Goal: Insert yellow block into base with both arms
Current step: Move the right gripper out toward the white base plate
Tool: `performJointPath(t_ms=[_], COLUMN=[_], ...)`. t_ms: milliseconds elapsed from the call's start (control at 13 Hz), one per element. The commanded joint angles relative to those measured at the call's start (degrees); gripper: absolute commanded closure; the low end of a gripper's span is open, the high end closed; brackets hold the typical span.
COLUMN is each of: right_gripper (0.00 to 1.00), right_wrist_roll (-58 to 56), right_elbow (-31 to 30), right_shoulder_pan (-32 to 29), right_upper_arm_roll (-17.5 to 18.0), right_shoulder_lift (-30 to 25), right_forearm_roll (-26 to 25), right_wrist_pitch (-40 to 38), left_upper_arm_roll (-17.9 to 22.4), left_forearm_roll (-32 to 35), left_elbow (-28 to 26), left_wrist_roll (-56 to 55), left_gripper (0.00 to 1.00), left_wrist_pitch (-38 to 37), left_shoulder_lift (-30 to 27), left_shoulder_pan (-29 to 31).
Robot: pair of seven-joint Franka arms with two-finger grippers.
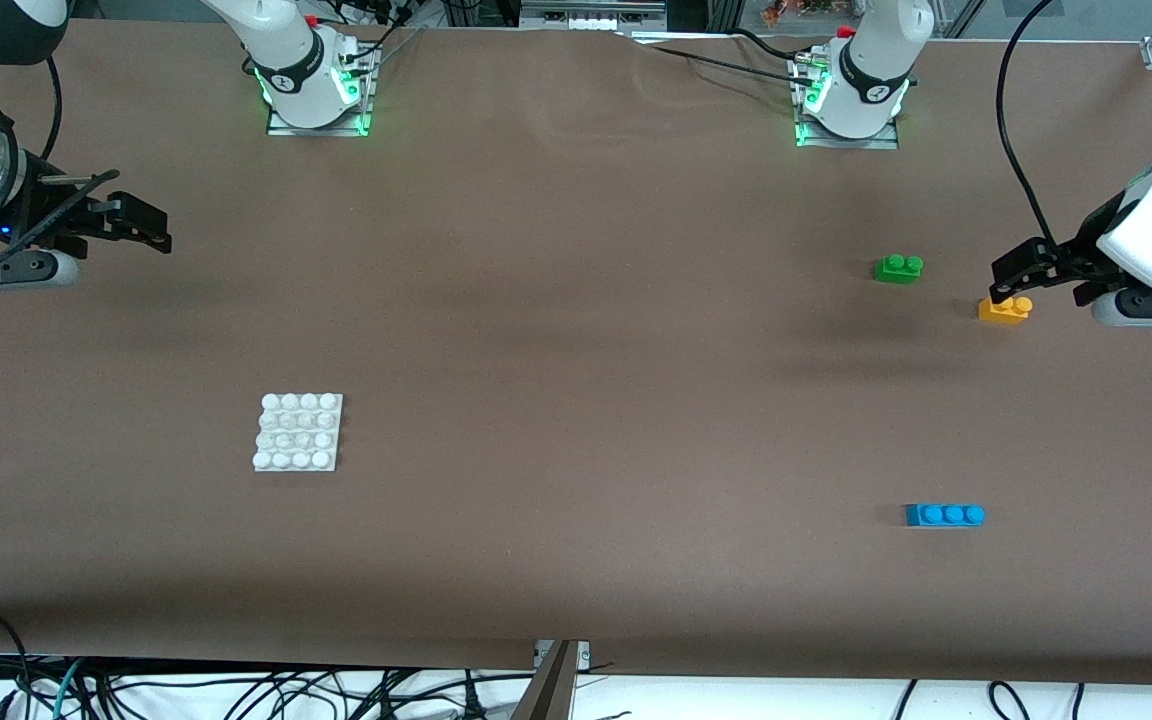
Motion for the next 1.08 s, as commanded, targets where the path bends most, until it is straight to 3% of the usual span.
performJointPath(t_ms=[0, 1000], right_gripper=[0.00, 0.00], right_wrist_roll=[-0.38, -0.56], right_elbow=[-0.90, -4.60], right_shoulder_pan=[-1.15, -1.24], right_upper_arm_roll=[1.09, 0.92], right_shoulder_lift=[-0.46, -0.28], right_forearm_roll=[-0.63, -0.63], right_wrist_pitch=[0.80, 5.55], left_upper_arm_roll=[0.25, 0.25], left_forearm_roll=[0.06, -0.03], left_elbow=[2.13, 2.13], left_wrist_roll=[-0.63, -0.63], left_gripper=[0.00, 0.00], left_wrist_pitch=[-1.37, -1.46], left_shoulder_lift=[0.96, 1.05], left_shoulder_pan=[-0.48, -0.48])
